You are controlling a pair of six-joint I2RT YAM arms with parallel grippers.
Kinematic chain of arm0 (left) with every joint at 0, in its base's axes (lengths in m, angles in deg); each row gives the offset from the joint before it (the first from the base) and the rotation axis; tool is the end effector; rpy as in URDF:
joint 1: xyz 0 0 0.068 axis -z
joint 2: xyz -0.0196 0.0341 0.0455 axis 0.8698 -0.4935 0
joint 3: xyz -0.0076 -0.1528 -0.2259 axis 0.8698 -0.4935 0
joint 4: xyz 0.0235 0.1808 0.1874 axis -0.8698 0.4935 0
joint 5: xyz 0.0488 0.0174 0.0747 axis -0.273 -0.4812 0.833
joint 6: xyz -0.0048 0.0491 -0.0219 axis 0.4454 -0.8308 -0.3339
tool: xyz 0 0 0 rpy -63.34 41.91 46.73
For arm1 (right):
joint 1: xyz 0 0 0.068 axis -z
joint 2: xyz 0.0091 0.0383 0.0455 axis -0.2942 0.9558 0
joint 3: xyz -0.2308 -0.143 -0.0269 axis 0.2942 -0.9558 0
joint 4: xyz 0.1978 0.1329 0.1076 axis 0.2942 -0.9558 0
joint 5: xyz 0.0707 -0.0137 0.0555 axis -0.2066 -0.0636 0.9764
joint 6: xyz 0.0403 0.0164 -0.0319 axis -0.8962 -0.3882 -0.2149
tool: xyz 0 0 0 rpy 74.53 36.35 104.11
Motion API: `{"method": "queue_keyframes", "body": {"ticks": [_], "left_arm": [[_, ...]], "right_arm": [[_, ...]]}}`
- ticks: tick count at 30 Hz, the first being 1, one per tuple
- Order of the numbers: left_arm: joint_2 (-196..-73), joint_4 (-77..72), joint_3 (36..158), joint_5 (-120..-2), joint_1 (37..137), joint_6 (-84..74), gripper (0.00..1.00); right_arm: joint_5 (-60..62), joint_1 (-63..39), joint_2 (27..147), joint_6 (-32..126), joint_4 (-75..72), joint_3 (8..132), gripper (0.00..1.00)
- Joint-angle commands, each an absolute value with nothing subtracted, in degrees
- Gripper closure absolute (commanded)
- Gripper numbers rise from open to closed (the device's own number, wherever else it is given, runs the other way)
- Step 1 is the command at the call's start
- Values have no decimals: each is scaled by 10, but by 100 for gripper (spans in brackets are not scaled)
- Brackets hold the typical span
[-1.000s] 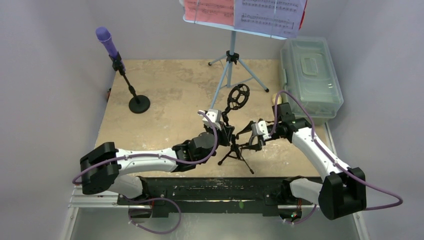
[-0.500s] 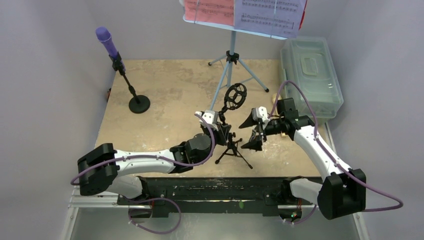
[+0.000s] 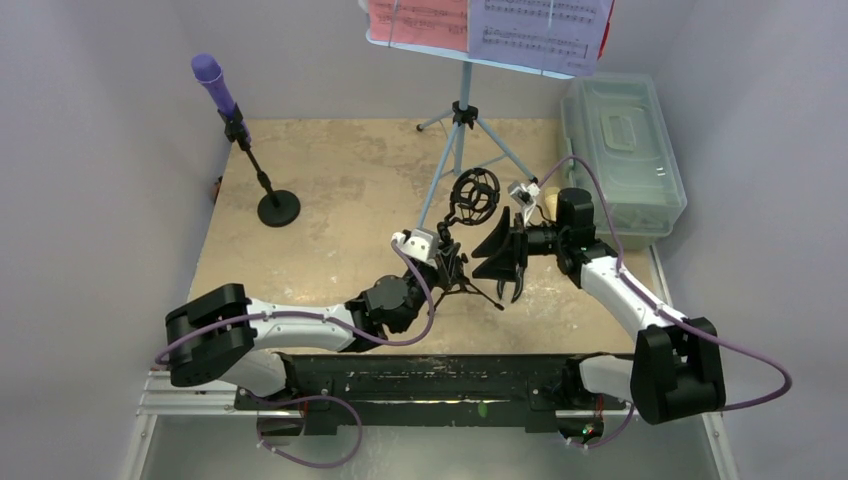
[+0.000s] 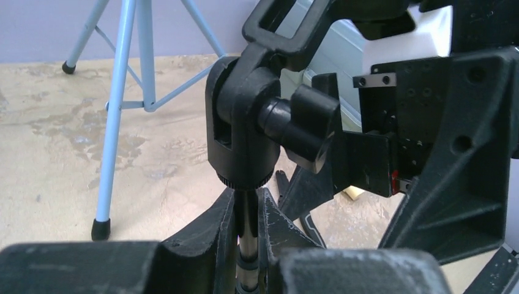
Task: Pack up the instrument practice props
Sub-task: Unscrew the knob on the microphone stand.
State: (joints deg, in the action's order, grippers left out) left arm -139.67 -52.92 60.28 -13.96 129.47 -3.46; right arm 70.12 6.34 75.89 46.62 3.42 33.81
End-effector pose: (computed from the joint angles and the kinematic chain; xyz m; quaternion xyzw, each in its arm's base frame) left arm 0.1261 -0.2667 0.2553 0.0697 0.6685 -0.3006 0.6766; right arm 0.2345 0.0799 0.2522 -0.3461 0.6577 0.5832 0.3278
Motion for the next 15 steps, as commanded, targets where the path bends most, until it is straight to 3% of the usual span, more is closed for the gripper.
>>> {"method": "queue_keyframes", "body": {"ticks": [1, 7, 15], "left_arm": [[-1405, -653, 613, -139, 1302, -82, 100], [-1413, -662, 613, -146, 1302, -84, 100], [-1416, -665, 615, -162, 1303, -83, 100]], "right_arm": [[696, 65, 770, 276, 174, 327, 15], [648, 63, 784, 245, 180, 320, 16], [606, 46, 803, 259, 161, 320, 26]]}}
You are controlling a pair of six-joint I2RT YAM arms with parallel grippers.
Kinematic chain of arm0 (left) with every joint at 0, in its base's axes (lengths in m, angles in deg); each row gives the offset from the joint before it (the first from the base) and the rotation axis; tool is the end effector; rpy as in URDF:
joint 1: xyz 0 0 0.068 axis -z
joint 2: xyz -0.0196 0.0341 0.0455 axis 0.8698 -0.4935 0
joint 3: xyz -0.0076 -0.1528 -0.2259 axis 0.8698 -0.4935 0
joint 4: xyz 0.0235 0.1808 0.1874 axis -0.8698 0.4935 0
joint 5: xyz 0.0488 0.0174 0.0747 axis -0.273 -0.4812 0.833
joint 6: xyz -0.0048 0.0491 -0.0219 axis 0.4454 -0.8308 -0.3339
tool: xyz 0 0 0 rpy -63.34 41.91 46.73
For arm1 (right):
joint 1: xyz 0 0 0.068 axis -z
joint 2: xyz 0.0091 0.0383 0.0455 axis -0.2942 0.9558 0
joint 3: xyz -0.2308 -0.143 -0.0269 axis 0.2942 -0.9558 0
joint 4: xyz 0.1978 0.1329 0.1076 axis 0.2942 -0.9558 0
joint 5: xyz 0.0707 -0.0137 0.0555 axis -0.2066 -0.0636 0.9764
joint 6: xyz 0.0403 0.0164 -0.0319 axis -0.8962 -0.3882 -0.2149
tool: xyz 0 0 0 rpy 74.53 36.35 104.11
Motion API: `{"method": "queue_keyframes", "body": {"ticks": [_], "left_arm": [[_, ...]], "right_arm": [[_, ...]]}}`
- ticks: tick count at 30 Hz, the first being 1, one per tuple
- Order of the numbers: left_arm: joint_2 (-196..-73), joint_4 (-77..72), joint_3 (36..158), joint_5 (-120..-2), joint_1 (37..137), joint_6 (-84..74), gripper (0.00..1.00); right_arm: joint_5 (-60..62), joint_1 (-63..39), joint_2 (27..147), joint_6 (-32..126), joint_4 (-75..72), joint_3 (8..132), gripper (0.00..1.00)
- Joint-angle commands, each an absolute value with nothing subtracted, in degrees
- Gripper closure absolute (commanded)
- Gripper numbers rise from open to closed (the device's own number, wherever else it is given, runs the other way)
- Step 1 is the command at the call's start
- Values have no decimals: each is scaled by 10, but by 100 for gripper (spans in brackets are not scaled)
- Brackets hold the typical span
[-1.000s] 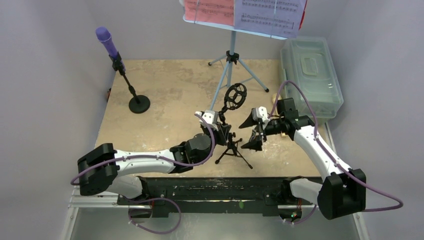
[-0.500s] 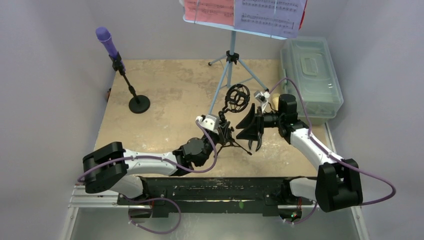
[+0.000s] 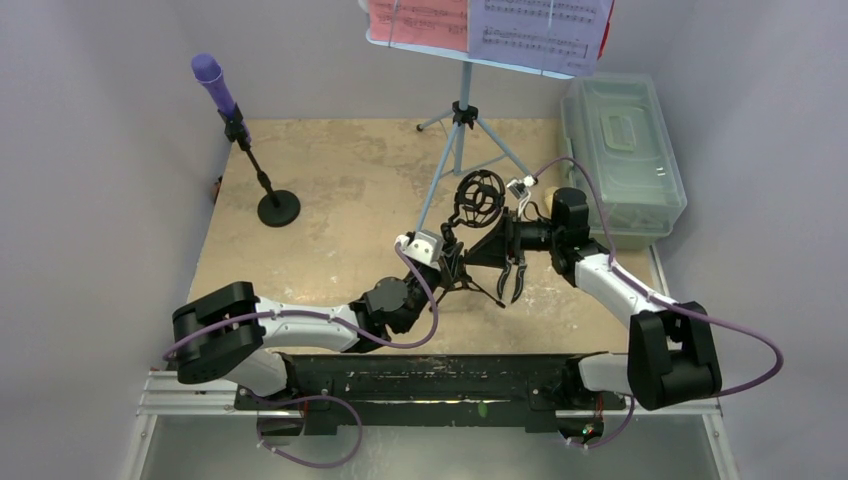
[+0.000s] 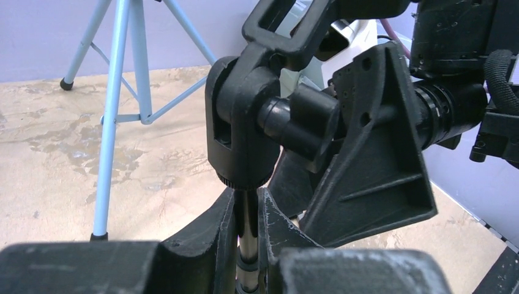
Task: Pack up the instrument practice props
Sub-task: Unscrew the knob on the microphone stand.
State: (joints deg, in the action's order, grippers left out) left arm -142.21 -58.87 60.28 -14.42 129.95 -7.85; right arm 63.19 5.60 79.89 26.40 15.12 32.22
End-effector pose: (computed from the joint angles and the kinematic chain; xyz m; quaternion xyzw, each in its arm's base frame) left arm 0.1254 -0.2723 0.2535 0.0847 0.6491 -0.2973 0.6951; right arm 0.2499 0.0850 0.2414 -0.2286 0.7129 0.5971 0.2880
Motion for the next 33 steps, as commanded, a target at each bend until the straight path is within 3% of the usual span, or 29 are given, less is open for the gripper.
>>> {"method": "queue_keyframes", "body": {"ticks": [1, 5, 15, 21, 30, 33], "left_arm": [[-1417, -665, 614, -164, 1303, -82, 100], [-1416, -666, 615, -168, 1303, -81, 100], [-1413, -666, 611, -156, 1303, -73, 100], [-1395, -640, 607, -121, 1303, -19, 100], [-1377, -579, 623, -141, 1301, 47, 100], [-1381, -578, 623, -142, 1301, 45, 100]], "right_arm": [[605, 44, 804, 260, 161, 320, 27], [604, 39, 810, 260, 164, 321, 39], [626, 39, 807, 281, 176, 329, 96], [682, 39, 780, 456, 114, 344, 100], [729, 38, 759, 1357, -473, 403, 100], [725, 38, 755, 1429, -508, 394, 100]]}}
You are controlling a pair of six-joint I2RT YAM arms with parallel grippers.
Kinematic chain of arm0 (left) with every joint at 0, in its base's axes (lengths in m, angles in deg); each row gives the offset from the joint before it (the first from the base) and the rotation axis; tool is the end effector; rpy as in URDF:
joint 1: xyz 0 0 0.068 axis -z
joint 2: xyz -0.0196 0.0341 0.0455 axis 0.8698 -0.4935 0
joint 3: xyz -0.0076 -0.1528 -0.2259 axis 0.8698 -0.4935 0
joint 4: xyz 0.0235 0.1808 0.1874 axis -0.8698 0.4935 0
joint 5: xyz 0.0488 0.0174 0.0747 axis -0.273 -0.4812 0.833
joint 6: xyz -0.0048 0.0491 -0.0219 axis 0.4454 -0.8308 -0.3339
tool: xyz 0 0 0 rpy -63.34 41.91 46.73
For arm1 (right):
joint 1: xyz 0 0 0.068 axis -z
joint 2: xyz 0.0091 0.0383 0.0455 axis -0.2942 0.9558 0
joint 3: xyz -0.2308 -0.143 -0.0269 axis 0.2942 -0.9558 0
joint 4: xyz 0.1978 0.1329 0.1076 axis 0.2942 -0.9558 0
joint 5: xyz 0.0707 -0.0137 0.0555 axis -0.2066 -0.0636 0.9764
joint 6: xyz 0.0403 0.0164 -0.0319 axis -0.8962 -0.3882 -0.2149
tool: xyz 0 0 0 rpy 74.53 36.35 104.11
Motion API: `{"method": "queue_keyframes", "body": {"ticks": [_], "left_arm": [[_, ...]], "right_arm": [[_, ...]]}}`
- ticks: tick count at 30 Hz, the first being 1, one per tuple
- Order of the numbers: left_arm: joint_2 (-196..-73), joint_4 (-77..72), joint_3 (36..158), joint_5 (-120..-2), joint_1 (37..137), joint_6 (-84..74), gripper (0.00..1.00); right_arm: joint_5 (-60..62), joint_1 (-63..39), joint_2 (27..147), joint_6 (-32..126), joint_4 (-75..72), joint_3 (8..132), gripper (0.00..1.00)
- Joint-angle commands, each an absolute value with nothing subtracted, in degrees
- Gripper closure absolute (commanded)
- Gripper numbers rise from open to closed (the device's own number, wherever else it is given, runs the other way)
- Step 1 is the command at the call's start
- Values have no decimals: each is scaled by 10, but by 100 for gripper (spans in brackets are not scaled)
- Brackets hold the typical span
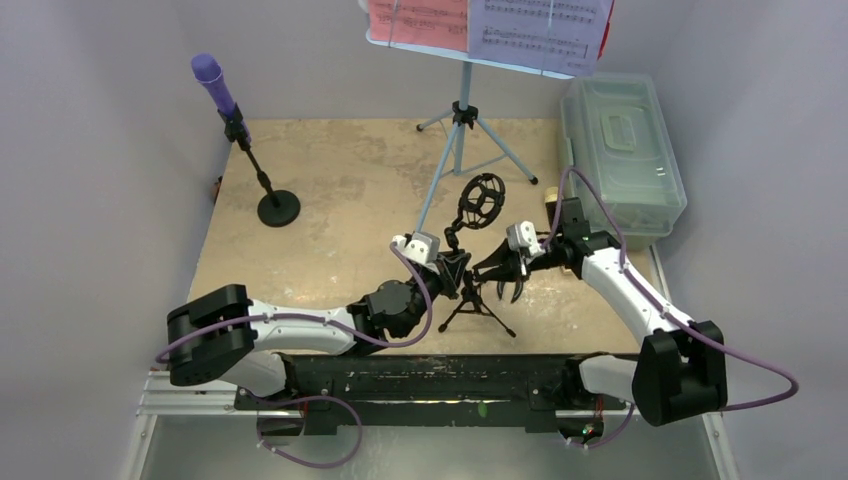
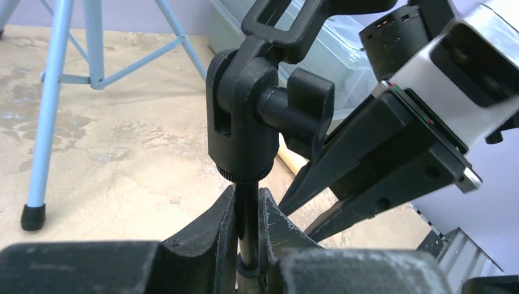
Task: Pack up the instrument practice props
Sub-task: Unscrew the knob on the microphone stand, then place the microphone stand at the center of the board.
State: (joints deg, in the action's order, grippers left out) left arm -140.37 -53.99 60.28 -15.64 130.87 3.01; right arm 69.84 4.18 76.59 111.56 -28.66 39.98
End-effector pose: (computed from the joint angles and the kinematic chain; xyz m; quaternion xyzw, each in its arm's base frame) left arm 0.1195 -0.2720 0.2539 0.0493 0.6676 -0.3573 0.6513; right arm 0.2165 0.0853 0.2472 -0.5914 0.4966 0.4443 0.4541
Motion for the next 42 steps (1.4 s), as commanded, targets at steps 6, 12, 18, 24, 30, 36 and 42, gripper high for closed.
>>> {"method": "queue_keyframes", "body": {"ticks": [6, 12, 18, 24, 30, 36, 42], "left_arm": [[-1385, -578, 626, -148, 1301, 32, 100], [-1386, -576, 631, -155, 1302, 8, 100], [-1386, -578, 632, -159, 1302, -49, 100], [-1385, -585, 636, -170, 1301, -137, 100], [-1411, -603, 627, -145, 1301, -237, 100], [-1420, -590, 614, -150, 1301, -218, 97], [-1391, -521, 607, -156, 1301, -156, 36]], "right_arm": [[732, 39, 754, 1432, -513, 391, 65], [741, 52, 751, 1447, -546, 403, 34], [743, 85, 744, 1321, -512, 435, 17], [747, 132, 727, 1278, -501, 445, 12], [739, 160, 718, 1264, -489, 442, 9], [724, 163, 719, 1250, -475, 441, 7], [715, 166, 719, 1242, -467, 440, 6]]}}
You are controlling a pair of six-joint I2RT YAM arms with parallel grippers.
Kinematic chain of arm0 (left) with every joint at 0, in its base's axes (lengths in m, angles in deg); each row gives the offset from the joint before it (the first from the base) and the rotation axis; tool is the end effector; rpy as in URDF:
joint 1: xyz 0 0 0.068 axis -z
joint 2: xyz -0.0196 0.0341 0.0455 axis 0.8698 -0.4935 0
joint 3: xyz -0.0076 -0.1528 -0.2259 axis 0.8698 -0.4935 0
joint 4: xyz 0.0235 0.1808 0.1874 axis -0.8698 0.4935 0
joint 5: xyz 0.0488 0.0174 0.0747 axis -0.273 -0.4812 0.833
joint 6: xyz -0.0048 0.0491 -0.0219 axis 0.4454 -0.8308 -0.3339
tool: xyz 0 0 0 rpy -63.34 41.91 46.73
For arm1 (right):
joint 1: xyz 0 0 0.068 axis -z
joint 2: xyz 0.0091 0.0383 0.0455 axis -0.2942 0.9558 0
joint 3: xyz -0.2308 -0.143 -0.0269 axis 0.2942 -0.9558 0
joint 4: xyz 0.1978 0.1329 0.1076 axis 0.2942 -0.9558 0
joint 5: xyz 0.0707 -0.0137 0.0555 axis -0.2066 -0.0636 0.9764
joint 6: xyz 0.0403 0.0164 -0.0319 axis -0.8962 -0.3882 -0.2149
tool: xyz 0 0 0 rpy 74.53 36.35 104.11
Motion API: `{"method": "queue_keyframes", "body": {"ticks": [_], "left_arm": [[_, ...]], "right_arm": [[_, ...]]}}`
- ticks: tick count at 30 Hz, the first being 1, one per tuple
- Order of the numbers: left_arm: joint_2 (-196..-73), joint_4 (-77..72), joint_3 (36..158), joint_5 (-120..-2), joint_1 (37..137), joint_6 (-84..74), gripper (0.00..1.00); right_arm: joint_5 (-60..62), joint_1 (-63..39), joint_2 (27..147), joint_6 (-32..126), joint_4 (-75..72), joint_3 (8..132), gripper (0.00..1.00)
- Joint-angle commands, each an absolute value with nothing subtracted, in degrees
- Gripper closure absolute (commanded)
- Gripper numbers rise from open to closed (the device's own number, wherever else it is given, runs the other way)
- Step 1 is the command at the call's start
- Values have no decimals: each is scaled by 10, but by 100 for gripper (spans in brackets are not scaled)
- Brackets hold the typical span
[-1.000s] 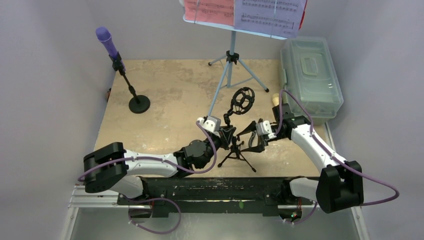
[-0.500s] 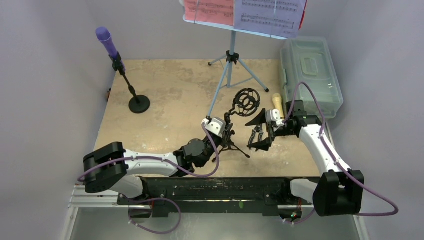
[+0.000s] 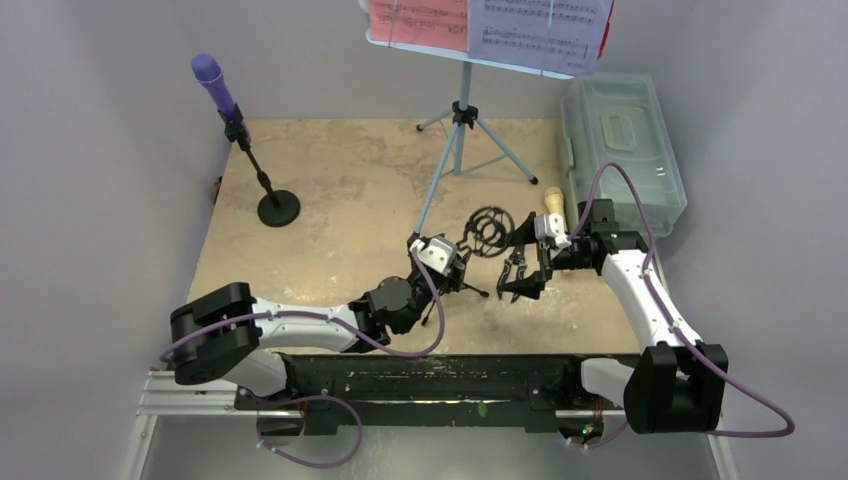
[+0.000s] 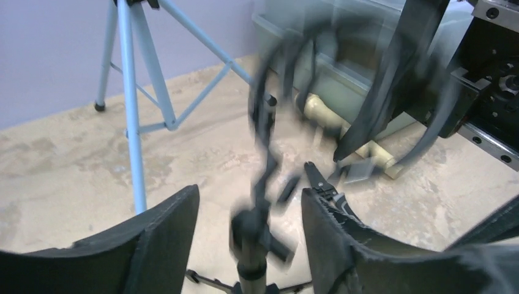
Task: Pack up the instrument practice props
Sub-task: Place the microphone stand at the center of the board.
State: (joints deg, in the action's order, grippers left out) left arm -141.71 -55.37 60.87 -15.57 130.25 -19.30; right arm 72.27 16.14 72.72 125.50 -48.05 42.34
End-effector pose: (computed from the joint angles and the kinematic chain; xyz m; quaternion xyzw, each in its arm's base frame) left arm 0.1239 -0.2746 0.2530 0.1703 0.6441 -0.2234 0.7115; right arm 0.1999 0.0384 0.2596 -0.5542 0.5334 0.4117 0.4888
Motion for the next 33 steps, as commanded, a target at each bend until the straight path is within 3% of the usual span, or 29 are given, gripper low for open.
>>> {"method": "queue_keyframes", "body": {"ticks": [1, 4, 11, 20, 33], "left_arm": [[-1382, -505, 606, -153, 1301, -144, 30], [-1352, -447, 604, -158, 1301, -121, 20], [-1279, -394, 545, -222, 1296, -112, 16], [-1246, -420, 487, -294, 1278, -107, 17], [-1333, -534, 472, -293, 1276, -61, 27]], "right_arm": [[713, 166, 719, 1242, -466, 440, 6], [708, 167, 721, 1241, -464, 439, 6], [695, 168, 727, 1231, -454, 435, 6], [683, 169, 735, 1220, -443, 430, 6], [706, 155, 731, 1184, -408, 407, 5]]}}
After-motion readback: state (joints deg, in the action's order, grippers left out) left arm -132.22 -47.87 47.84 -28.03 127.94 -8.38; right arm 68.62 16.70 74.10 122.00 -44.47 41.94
